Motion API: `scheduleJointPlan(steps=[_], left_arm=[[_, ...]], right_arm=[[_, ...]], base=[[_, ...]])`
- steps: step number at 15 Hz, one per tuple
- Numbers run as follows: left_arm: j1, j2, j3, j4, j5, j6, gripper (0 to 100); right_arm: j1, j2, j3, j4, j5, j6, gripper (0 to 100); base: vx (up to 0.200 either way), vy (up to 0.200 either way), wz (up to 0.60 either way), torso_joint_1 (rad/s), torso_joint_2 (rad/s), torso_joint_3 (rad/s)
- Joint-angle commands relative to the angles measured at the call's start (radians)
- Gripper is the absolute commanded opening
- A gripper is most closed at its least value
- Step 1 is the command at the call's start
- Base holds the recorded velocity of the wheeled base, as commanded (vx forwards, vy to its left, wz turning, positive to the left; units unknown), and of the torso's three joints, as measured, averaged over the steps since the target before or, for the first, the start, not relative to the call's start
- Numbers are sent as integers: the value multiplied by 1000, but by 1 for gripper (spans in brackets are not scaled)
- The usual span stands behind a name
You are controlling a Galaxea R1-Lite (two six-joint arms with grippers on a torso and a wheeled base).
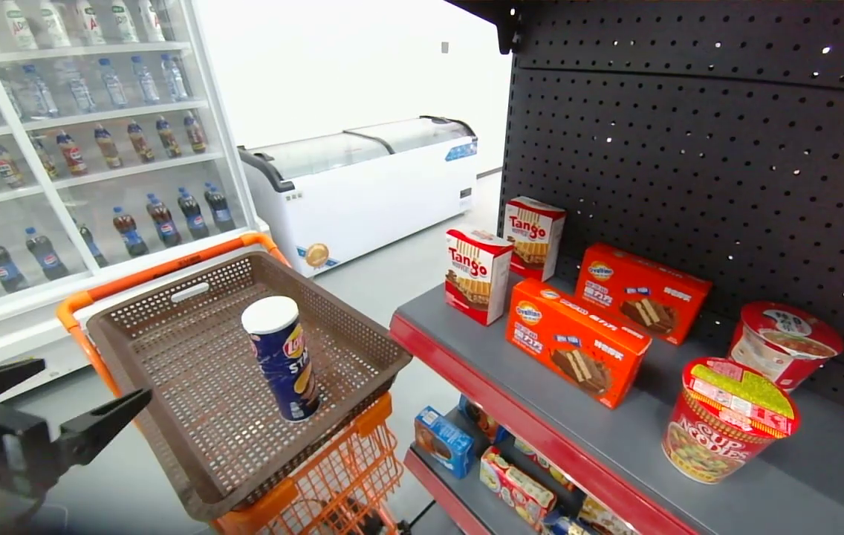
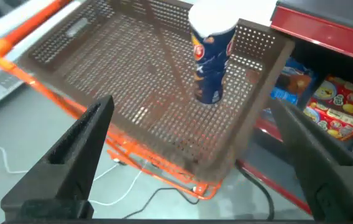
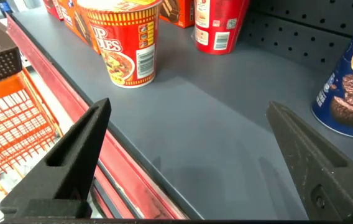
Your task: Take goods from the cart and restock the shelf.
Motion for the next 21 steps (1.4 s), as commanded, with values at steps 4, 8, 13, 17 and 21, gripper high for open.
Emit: scheduleJointPlan(steps=[4, 8, 13, 17, 21], left_arm=[[-88, 527, -6, -385, -16, -34, 100], [-114, 710, 43, -626, -14, -40, 100], [-114, 905, 71, -847, 1, -39, 100], [-131, 1003, 41, -934, 1, -30, 100], [-132, 1095, -38, -979, 4, -27, 100]], right_arm=[[0, 2, 0, 0, 1, 0, 100], [0, 2, 0, 0, 1, 0, 100], [0, 2, 0, 0, 1, 0, 100], [0, 2, 0, 0, 1, 0, 100], [0, 2, 0, 0, 1, 0, 100]], base=[[0, 0, 0, 0, 0, 0], [0, 0, 0, 0, 0, 0], [0, 0, 0, 0, 0, 0], [0, 0, 0, 0, 0, 0], [0, 0, 0, 0, 0, 0]])
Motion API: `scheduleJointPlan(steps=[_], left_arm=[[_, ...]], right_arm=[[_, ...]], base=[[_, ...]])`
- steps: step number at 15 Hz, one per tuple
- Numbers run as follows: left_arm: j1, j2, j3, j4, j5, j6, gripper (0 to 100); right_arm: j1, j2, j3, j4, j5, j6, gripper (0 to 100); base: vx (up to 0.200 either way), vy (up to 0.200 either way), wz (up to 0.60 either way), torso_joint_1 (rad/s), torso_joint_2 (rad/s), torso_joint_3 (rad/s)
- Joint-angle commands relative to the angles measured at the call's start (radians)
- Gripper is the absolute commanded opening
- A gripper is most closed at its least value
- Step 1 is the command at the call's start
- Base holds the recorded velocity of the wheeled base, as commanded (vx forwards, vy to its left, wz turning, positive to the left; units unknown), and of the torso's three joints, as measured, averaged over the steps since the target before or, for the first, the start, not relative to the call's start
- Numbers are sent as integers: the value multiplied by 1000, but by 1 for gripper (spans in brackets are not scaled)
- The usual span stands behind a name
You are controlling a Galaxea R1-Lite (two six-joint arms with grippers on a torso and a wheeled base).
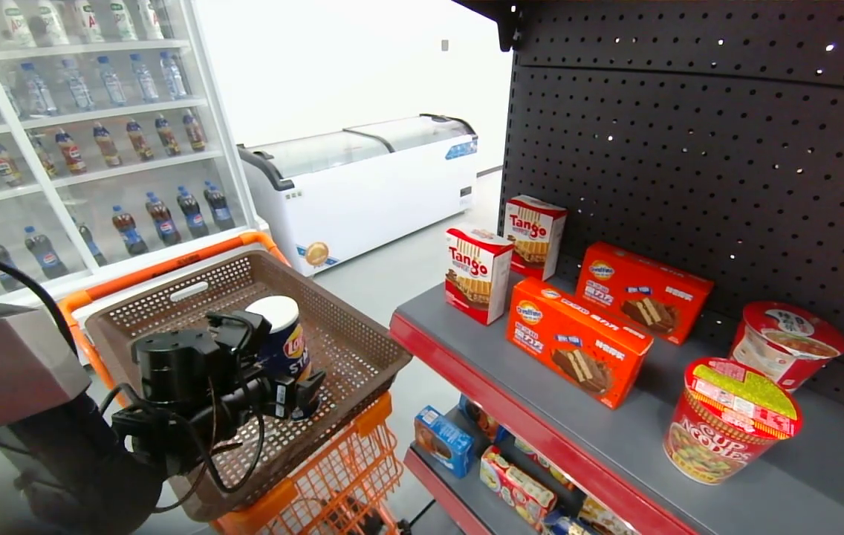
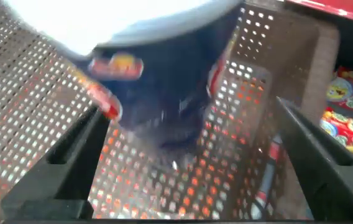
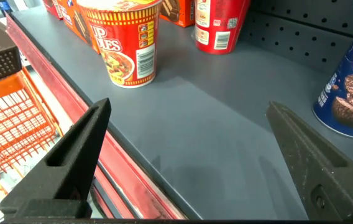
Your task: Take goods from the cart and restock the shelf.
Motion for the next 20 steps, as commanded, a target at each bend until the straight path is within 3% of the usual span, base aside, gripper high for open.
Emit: scheduleJointPlan(steps=[1, 5, 6, 12, 14, 16, 17, 18, 19, 20], left_arm=[[2, 60, -36, -2, 0, 1, 100], [3, 80, -66, -1, 0, 30, 100], [5, 82, -68, -1, 0, 28, 0], [46, 63, -109, 18, 16, 28, 0], [49, -15, -185, 116, 22, 30, 0], [54, -95, -203, 188, 19, 68, 0], [63, -179, -250, 334, 25, 136, 0], [63, -179, -250, 334, 25, 136, 0], [63, -299, -315, 533, 23, 122, 0], [64, -348, -338, 622, 26, 105, 0]], right_arm=[[0, 2, 0, 0, 1, 0, 100], [0, 2, 0, 0, 1, 0, 100], [0, 2, 0, 0, 1, 0, 100], [0, 2, 0, 0, 1, 0, 100], [0, 2, 0, 0, 1, 0, 100], [0, 2, 0, 0, 1, 0, 100], [0, 2, 0, 0, 1, 0, 100], [0, 2, 0, 0, 1, 0, 100], [0, 2, 0, 0, 1, 0, 100], [0, 2, 0, 0, 1, 0, 100]], base=[[0, 0, 0, 0, 0, 0], [0, 0, 0, 0, 0, 0], [0, 0, 0, 0, 0, 0], [0, 0, 0, 0, 0, 0], [0, 0, 0, 0, 0, 0], [0, 0, 0, 0, 0, 0], [0, 0, 0, 0, 0, 0], [0, 0, 0, 0, 0, 0], [0, 0, 0, 0, 0, 0], [0, 0, 0, 0, 0, 0]])
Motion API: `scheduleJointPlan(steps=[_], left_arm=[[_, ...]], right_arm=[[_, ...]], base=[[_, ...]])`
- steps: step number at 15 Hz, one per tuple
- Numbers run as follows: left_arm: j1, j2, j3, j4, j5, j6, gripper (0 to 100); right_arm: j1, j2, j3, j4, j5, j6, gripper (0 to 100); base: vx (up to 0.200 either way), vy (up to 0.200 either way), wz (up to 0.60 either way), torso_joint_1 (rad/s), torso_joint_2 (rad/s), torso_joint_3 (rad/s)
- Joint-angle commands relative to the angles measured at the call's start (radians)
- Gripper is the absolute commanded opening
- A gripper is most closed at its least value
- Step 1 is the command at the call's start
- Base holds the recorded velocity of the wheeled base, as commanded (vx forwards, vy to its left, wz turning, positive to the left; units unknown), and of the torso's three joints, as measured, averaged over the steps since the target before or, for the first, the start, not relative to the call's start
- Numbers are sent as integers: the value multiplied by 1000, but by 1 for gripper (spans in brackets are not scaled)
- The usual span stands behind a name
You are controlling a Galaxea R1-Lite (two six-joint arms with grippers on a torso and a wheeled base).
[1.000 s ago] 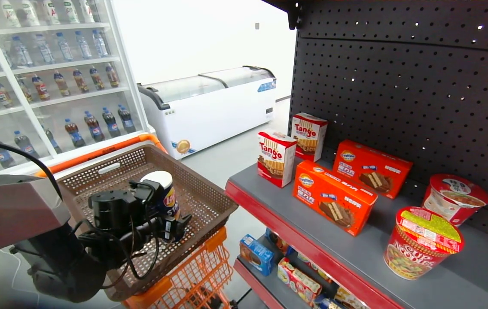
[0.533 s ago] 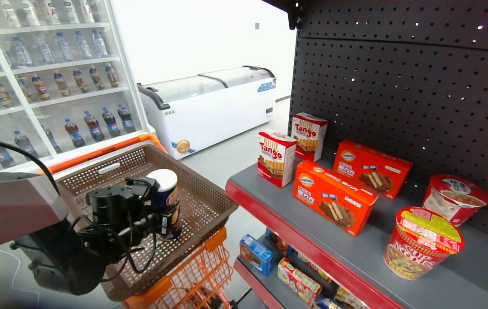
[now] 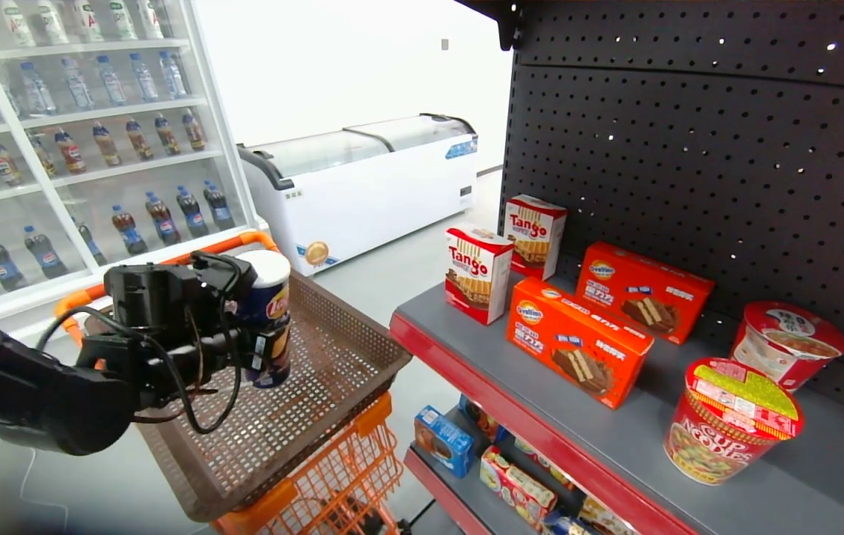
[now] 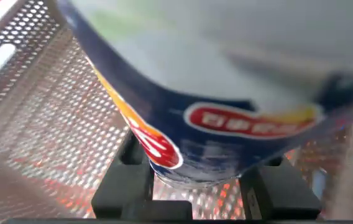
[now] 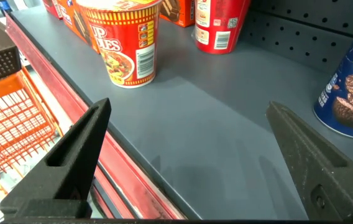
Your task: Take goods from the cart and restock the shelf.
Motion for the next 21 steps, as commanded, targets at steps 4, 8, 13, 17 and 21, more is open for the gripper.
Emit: scheduleJointPlan(steps=[4, 8, 13, 17, 21], left_arm=[[13, -394, -128, 539, -147, -106, 0], [12, -563, -43, 513, -237, -126, 0], [72, -745, 30, 708, -602, -124, 0], [44, -780, 36, 662, -653, -109, 0], [-94, -768, 40, 651, -661, -98, 0]], right_arm=[[1, 2, 0, 0, 1, 0, 100], [1, 2, 0, 0, 1, 0, 100], [1, 2, 0, 0, 1, 0, 100], [1, 2, 0, 0, 1, 0, 100], [1, 2, 0, 0, 1, 0, 100]], base=[[0, 0, 0, 0, 0, 0], [0, 0, 0, 0, 0, 0], [0, 0, 0, 0, 0, 0], [0, 0, 0, 0, 0, 0], [0, 0, 0, 0, 0, 0]])
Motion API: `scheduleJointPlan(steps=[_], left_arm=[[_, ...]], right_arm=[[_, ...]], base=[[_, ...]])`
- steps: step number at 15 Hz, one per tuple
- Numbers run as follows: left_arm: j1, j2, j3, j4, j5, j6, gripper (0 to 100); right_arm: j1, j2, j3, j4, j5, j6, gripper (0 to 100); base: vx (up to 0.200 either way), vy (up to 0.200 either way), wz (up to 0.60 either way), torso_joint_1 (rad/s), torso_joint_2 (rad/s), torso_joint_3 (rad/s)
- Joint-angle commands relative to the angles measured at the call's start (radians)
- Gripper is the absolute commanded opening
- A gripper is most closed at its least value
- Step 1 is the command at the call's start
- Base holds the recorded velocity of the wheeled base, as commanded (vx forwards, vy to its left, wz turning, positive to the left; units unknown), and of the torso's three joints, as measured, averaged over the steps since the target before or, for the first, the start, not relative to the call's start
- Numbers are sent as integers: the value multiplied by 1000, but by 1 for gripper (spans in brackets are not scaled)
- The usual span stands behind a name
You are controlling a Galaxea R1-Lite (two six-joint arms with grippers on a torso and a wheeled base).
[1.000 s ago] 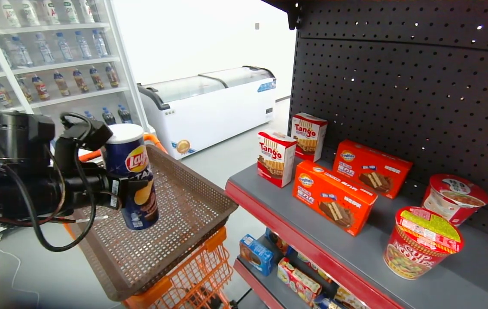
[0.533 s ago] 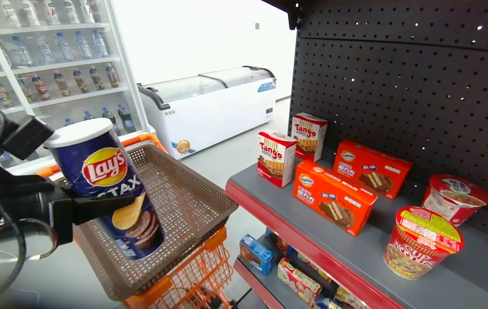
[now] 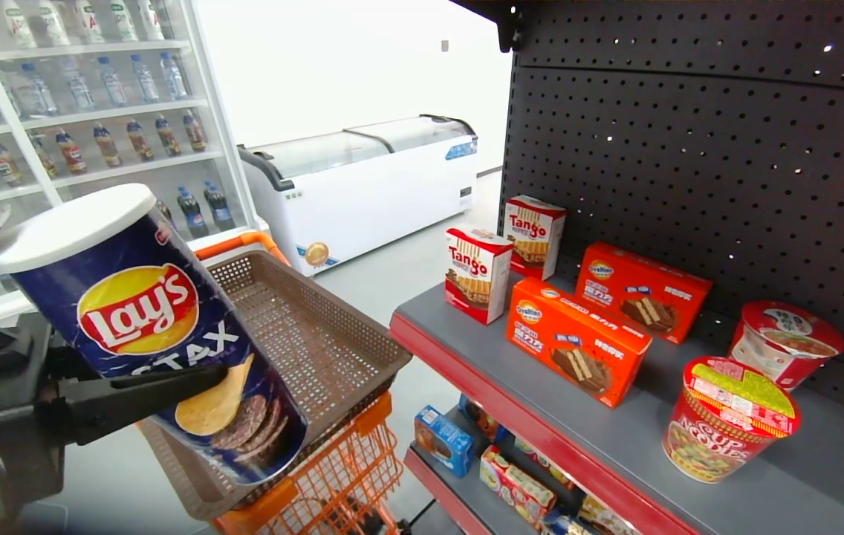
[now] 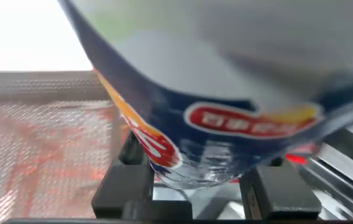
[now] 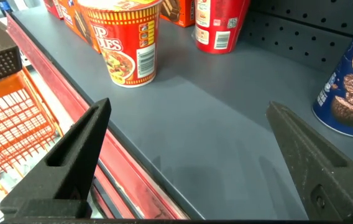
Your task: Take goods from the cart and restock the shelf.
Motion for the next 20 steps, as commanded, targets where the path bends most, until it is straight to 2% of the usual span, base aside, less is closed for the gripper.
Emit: scheduleJointPlan(steps=[1, 5, 6, 7, 9, 10, 12, 19, 20], left_arm=[[-53, 10, 11, 1, -15, 1, 0], [-64, 27, 15, -2, -118, -2, 0], [-77, 34, 15, -2, -191, 1, 0], [-99, 34, 15, -2, -226, 1, 0], [-108, 37, 18, -2, -234, 1, 0], [-111, 43, 37, -2, -234, 17, 0], [-110, 68, 70, 7, -225, 78, 0], [-159, 105, 66, 6, -225, 84, 0], [-159, 108, 64, 6, -225, 93, 0]], right_arm=[[1, 2, 0, 0, 0, 0, 100], [1, 2, 0, 0, 2, -2, 100], [1, 2, 0, 0, 2, -2, 100], [1, 2, 0, 0, 2, -2, 100], [1, 2, 0, 0, 2, -2, 100], [1, 2, 0, 0, 2, -2, 100], [1, 2, 0, 0, 2, -2, 100], [1, 2, 0, 0, 2, -2, 100], [1, 2, 0, 0, 2, -2, 100]], base=[[0, 0, 0, 0, 0, 0], [0, 0, 0, 0, 0, 0], [0, 0, 0, 0, 0, 0], [0, 0, 0, 0, 0, 0], [0, 0, 0, 0, 0, 0], [0, 0, 0, 0, 0, 0], [0, 0, 0, 0, 0, 0], [0, 0, 0, 0, 0, 0], [0, 0, 0, 0, 0, 0]])
